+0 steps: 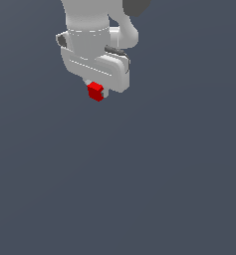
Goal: Pick up the red cube and move it to a goal position.
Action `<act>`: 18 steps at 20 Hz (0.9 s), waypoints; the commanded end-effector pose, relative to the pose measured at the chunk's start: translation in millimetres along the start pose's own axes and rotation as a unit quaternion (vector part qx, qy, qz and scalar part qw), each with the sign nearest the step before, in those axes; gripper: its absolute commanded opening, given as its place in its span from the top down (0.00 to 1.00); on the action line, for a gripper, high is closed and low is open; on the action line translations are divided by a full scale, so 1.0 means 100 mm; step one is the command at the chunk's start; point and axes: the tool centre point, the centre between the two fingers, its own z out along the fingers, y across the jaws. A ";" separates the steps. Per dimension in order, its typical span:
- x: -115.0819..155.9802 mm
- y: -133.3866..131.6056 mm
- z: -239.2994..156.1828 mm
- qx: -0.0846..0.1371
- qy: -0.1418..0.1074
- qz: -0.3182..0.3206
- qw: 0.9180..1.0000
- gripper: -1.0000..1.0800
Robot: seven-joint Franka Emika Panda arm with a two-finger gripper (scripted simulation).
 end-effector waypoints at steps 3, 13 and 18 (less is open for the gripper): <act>0.06 0.01 -0.38 0.000 0.000 0.000 1.000 1.00; 0.15 0.01 -0.85 0.000 0.000 -0.001 1.000 1.00; 0.17 0.01 -0.92 0.000 0.000 -0.001 1.000 1.00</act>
